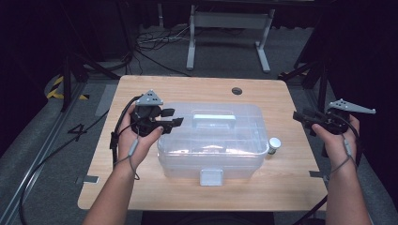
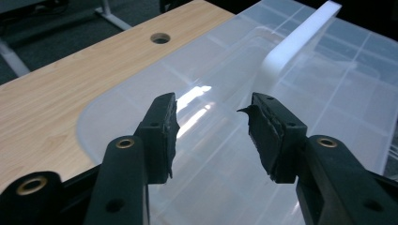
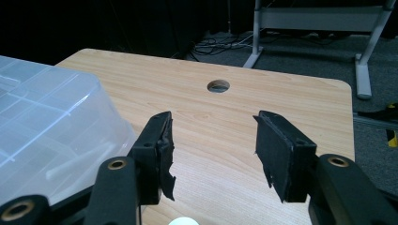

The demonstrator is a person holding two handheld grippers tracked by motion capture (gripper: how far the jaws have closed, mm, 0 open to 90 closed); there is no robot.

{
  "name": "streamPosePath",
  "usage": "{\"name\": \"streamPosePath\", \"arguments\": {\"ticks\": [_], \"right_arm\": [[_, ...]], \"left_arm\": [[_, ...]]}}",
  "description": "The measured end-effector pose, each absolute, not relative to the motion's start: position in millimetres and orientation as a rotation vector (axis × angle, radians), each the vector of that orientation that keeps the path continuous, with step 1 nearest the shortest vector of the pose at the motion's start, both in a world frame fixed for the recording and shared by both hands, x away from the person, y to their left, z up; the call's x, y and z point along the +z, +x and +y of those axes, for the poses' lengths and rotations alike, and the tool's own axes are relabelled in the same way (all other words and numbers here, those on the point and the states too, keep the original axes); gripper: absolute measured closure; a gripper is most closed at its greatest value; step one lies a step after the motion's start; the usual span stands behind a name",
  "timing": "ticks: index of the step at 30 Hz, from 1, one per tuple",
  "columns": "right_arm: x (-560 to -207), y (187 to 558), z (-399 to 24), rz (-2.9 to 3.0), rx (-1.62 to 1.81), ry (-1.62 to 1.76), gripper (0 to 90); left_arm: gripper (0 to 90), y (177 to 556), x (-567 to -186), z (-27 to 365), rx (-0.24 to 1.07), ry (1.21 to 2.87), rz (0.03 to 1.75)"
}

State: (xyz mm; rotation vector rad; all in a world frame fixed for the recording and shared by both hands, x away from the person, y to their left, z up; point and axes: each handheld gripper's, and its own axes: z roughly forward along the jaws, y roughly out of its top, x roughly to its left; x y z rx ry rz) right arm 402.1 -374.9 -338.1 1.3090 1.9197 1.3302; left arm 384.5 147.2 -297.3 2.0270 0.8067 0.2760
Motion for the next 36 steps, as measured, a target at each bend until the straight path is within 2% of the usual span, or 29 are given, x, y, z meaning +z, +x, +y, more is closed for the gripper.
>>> {"name": "streamPosePath", "arguments": {"ticks": [20,29,36], "right_arm": [[-341,404,-369,1.957,1.336,1.291,47.2],[-343,405,-368,1.972,1.334,1.279,46.9],[-344,406,-365,1.994,1.333,1.262,46.8]], "left_arm": [[51.2,405,-301,107,0.154,2.146,0.583],[56.1,420,-302,102,0.068,2.177,0.499],[66.1,429,-301,102,-0.014,2.195,0.419]]}}
